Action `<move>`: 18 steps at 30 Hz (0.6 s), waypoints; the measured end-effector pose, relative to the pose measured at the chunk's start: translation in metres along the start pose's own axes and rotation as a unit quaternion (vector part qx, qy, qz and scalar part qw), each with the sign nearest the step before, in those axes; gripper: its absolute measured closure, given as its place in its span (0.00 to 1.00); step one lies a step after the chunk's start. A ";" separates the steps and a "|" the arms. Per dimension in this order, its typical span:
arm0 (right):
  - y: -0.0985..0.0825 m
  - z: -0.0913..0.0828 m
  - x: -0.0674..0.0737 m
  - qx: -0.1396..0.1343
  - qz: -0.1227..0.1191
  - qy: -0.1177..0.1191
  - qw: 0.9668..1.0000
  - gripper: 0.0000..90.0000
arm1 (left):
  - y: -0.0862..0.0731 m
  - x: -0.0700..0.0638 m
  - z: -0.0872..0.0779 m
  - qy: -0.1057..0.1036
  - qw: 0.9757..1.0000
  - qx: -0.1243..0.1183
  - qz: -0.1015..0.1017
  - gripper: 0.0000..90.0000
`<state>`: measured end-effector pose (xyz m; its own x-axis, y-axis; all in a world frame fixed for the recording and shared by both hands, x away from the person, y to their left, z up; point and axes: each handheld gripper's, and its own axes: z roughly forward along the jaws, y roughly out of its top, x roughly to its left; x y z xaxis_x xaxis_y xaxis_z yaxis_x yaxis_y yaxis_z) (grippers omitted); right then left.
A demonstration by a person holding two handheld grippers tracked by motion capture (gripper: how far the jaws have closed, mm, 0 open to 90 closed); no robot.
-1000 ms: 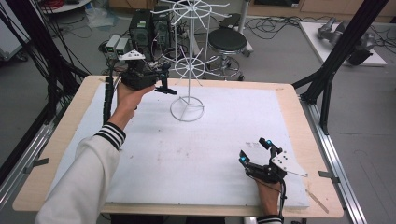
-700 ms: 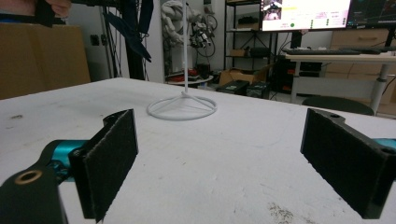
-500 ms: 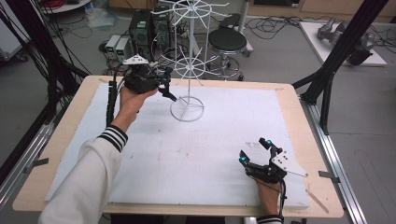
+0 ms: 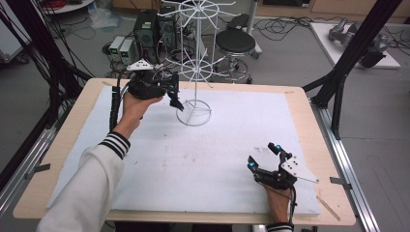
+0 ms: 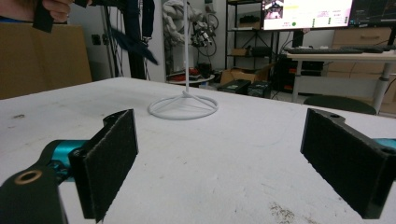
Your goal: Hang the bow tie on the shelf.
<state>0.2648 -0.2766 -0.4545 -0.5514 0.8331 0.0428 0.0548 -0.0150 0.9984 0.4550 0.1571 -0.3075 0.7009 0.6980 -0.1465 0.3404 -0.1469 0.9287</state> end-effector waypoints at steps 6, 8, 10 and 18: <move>0.000 0.000 -0.001 -0.003 0.003 -0.001 1.000 0.11 | -0.008 0.006 -0.014 -0.006 1.000 -0.020 -0.003 0.26; 0.000 0.000 -0.001 -0.004 0.002 -0.001 1.000 0.11 | -0.011 0.007 -0.022 -0.009 0.999 -0.032 0.003 0.21; 0.000 -0.001 0.000 -0.004 -0.001 -0.002 1.000 0.11 | -0.015 0.007 -0.031 -0.006 0.999 -0.037 0.016 0.19; 0.000 -0.001 0.000 -0.003 -0.001 -0.004 1.000 0.11 | -0.049 0.007 -0.071 0.001 0.997 -0.077 0.030 0.19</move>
<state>0.2645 -0.2771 -0.4547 -0.5448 0.8375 0.0413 0.0489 -0.0174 0.9987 0.3992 0.2187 -0.3297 0.7164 0.6921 -0.0887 0.1978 -0.0796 0.9770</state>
